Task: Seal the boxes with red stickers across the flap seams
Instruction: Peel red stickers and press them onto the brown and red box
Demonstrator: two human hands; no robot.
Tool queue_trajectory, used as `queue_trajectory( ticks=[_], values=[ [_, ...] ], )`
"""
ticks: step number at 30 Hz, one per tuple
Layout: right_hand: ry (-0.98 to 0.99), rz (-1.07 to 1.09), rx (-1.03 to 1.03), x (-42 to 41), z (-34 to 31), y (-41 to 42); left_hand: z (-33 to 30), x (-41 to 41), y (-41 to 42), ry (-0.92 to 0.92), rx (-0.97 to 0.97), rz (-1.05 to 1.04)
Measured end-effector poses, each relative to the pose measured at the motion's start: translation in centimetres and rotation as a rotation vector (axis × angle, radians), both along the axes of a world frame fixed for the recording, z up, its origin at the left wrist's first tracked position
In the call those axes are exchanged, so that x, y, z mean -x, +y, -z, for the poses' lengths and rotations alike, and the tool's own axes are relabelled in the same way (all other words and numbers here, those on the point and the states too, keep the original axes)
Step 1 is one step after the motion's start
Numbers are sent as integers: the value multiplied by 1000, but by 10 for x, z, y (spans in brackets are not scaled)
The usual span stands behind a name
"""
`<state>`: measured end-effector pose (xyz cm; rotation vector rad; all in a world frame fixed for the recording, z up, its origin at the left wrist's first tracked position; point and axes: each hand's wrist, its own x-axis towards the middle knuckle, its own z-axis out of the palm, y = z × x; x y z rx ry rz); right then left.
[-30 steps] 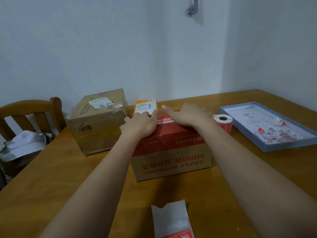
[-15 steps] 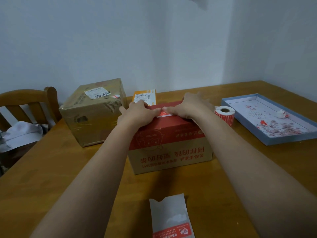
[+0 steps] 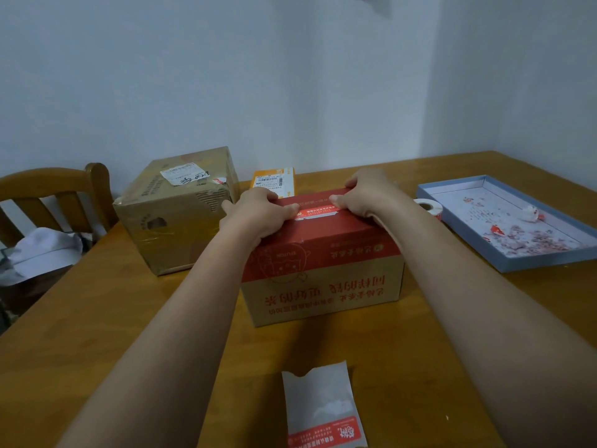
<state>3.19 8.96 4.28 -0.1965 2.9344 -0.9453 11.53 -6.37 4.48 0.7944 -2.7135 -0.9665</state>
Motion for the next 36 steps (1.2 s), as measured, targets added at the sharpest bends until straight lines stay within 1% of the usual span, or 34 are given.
queue_trajectory(
  ticks=[4,9,11,13,15,21,24,28,33,36],
  values=[
    [31,-31,-2,1,1,2,0,0,-4,29,-24,12],
    [123,-78,-24,-14,2,11,5,-1,-8,56,13,-13],
    [106,-94,-57,-24,-1,14,4,-2,-4,-1,35,-19],
    [82,-100,-137,-32,-4,13,2,-6,1,-96,90,-13],
    [58,-86,-186,-34,-3,11,1,-8,4,-142,132,-5],
    [-8,-30,-77,-28,-5,9,0,-9,-1,-52,11,11],
    [-9,-15,-50,-24,-3,8,0,-10,-4,-3,-74,-3],
    [-18,-10,37,-21,-2,11,0,-13,-3,53,-186,2],
    [-20,-27,130,-22,-1,13,3,-15,-7,112,-247,1],
    [7,-37,188,-30,1,18,5,-17,-5,111,-255,12]
  ],
)
